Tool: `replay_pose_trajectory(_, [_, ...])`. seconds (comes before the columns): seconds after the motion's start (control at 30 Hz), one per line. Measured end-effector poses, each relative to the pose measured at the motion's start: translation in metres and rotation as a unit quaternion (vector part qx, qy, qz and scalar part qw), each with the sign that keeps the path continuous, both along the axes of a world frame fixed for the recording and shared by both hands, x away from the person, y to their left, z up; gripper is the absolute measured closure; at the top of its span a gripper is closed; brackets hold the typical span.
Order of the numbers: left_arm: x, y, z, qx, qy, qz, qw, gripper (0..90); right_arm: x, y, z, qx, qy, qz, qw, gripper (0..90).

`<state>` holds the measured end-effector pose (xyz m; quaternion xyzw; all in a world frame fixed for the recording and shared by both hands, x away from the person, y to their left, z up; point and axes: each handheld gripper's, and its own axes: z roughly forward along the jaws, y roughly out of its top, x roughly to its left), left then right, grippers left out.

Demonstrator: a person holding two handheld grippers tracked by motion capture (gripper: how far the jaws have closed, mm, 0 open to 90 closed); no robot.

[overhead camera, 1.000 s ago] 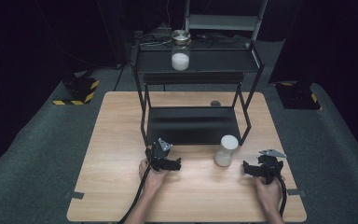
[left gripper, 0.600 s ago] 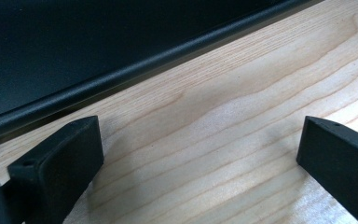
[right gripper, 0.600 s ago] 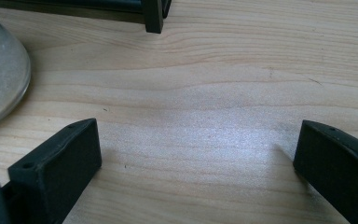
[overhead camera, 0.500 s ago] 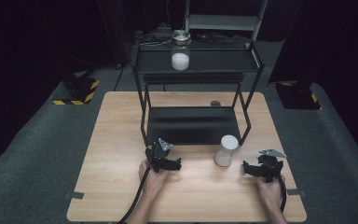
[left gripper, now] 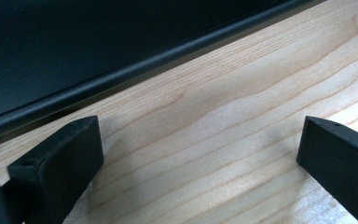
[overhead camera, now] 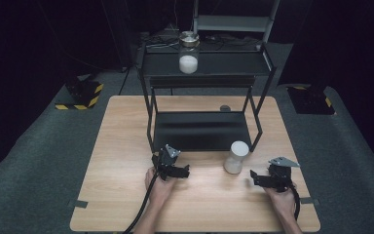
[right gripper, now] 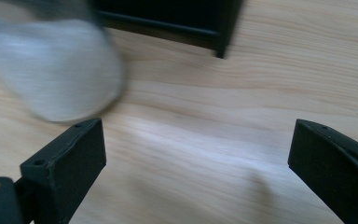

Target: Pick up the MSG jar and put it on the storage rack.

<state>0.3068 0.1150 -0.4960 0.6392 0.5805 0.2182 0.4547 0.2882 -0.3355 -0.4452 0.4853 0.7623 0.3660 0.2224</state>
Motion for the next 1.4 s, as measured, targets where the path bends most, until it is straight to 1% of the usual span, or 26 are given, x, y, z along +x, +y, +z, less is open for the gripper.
replay_pose_trajectory(0.1, [0.0, 0.0, 0.0, 0.001, 0.0, -0.001, 1.0, 0.2, 0.001, 0.005, 0.002, 0.002, -0.002, 0.03, 0.9995, 3.2])
replay_pose_trajectory(0.17, [0.0, 0.0, 0.0, 0.0, 0.0, 0.0, 1.0, 0.2, 0.002, 0.008, 0.003, 0.005, -0.005, 0.046, 0.9989, 3.1])
replay_pose_trajectory(0.23, [0.0, 0.0, 0.0, 0.001, 0.0, 0.0, 1.0, 0.2, 0.004, 0.01, 0.005, 0.016, -0.006, 0.059, 0.9981, 2.8])
replay_pose_trajectory(0.33, [0.0, 0.0, 0.0, 0.0, 0.0, 0.0, 1.0, 0.2, 0.007, 0.014, 0.007, 0.027, -0.008, 0.071, 0.9971, 2.7])
replay_pose_trajectory(0.4, [0.0, 0.0, 0.0, 0.0, 0.0, 0.0, 1.0, 0.2, 0.01, 0.018, 0.008, 0.028, -0.009, 0.078, 0.9965, 2.7])
replay_pose_trajectory(0.47, [0.0, 0.0, 0.0, 0.0, 0.0, 0.0, 1.0, 0.2, 0.011, 0.024, 0.01, 0.025, -0.012, 0.081, 0.9963, 2.6])
replay_pose_trajectory(0.63, [0.0, 0.0, 0.0, 0.0, 0.0, 0.0, 1.0, 0.2, 0.017, 0.03, 0.012, 0.035, -0.018, 0.085, 0.9956, 2.8])
replay_pose_trajectory(0.77, [0.0, 0.0, 0.0, 0.0, 0.0, 0.0, 1.0, 0.2, 0.024, 0.034, 0.015, 0.039, -0.014, 0.086, 0.9954, 2.9])
replay_pose_trajectory(0.87, [0.0, 0.0, 0.0, 0.0, 0.0, 0.0, 1.0, 0.2, 0.028, 0.038, 0.017, 0.044, -0.016, 0.085, 0.9953, 4.7])
replay_pose_trajectory(1.0, [0.0, 0.0, 0.0, 0.0, 0.0, 0.0, 1.0, 0.2, 0.031, 0.041, 0.017, 0.05, -0.026, 0.084, 0.9949, 9.9])
replay_pose_trajectory(1.03, [0.0, 0.0, 0.0, 0.0, 0.0, 0.0, 1.0, 0.2, 0.03, 0.042, 0.017, 0.05, -0.029, 0.083, 0.9948, 12.5])
replay_pose_trajectory(1.1, [0.0, 0.0, 0.0, 0.0, 0.0, 0.0, 1.0, 0.2, 0.026, 0.045, 0.016, 0.047, -0.044, 0.076, 0.995, 16.0])
replay_pose_trajectory(1.13, [0.0, 0.0, 0.0, 0.0, 0.0, 0.0, 1.0, 0.2, 0.025, 0.046, 0.016, 0.044, -0.048, 0.076, 0.9949, 17.2])
replay_pose_trajectory(1.3, [0.0, 0.0, 0.0, 0.0, 0.0, 0.0, 1.0, 0.2, 0.023, 0.05, 0.016, 0.035, -0.058, 0.076, 0.9948, 24.3])
replay_pose_trajectory(1.4, [0.0, 0.0, 0.0, 0.0, 0.0, 0.0, 1.0, 0.2, 0.023, 0.05, 0.016, 0.035, -0.06, 0.079, 0.9944, 28.3])
